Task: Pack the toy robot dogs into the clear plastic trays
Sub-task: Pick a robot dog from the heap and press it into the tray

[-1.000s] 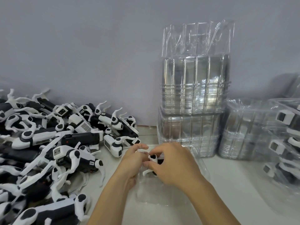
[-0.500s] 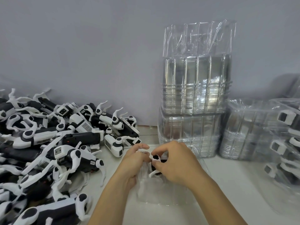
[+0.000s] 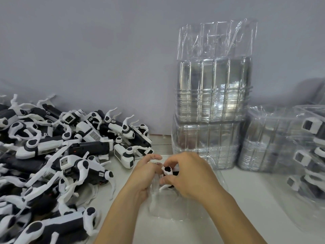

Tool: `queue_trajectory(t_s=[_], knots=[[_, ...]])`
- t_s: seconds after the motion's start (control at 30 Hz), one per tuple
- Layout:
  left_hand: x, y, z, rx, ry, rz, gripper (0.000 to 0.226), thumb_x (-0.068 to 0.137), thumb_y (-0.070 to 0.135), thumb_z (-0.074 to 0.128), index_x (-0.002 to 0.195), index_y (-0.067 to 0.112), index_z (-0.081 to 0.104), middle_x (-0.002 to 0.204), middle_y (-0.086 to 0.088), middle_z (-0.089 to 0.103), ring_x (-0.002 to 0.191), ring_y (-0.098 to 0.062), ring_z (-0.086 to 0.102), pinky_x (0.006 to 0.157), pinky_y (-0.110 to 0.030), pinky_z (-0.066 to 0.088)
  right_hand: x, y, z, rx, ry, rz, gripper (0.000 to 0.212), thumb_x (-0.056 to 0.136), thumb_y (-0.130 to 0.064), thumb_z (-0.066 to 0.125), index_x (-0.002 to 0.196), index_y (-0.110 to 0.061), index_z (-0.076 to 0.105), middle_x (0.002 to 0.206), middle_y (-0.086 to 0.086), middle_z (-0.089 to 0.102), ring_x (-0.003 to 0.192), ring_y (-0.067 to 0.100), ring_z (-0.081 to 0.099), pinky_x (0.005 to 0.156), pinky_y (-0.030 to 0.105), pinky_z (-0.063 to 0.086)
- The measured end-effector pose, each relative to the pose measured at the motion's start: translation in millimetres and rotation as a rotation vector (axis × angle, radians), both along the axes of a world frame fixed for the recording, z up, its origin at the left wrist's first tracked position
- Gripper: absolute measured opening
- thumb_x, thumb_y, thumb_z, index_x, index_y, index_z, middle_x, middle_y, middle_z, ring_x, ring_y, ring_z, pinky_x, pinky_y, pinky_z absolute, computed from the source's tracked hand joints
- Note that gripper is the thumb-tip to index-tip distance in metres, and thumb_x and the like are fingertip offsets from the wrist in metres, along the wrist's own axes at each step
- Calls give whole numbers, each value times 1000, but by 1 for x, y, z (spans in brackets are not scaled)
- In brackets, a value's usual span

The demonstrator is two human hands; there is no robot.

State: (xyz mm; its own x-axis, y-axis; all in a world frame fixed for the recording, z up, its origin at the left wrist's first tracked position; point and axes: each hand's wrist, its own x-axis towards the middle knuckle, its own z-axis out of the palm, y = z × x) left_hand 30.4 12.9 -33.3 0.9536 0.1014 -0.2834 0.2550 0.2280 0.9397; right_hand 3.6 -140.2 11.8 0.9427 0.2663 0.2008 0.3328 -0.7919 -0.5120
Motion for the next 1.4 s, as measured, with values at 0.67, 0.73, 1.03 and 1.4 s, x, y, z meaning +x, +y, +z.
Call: queue_trajectory(t_s=[0.67,0.73,1.03,1.4], knots=[[-1,-1,2,33,6,-7,39,63,-7,56,83,22,72,98,-12,60,85,-31,56,83,-43,44,7,-35,16,113,100,53,41,76,-41,85,114,-41,70,105,-23,63,98,-7,56,73,7,36],[-2,-2,4,33,21,4,39,55,-2,57,73,28,74,98,-10,61,87,-31,57,85,-42,44,8,-58,27,126,77,-1,27,79,-39,83,103,-43,71,98,-22,66,86,-12,55,68,9,37],[-6,-3,8,75,12,4,37,56,1,57,73,29,73,96,-8,63,81,-27,58,81,-40,45,1,-79,40,-27,247,-135,37,65,-53,89,93,-36,72,91,-11,70,79,0,65,71,20,51],[-13,-8,33,868,-495,-80,48,84,-2,60,98,43,48,112,11,54,106,-7,49,87,-20,38,3,-64,32,-113,186,-164,18,81,-37,81,96,-31,72,100,-7,64,82,8,62,72,25,53]])
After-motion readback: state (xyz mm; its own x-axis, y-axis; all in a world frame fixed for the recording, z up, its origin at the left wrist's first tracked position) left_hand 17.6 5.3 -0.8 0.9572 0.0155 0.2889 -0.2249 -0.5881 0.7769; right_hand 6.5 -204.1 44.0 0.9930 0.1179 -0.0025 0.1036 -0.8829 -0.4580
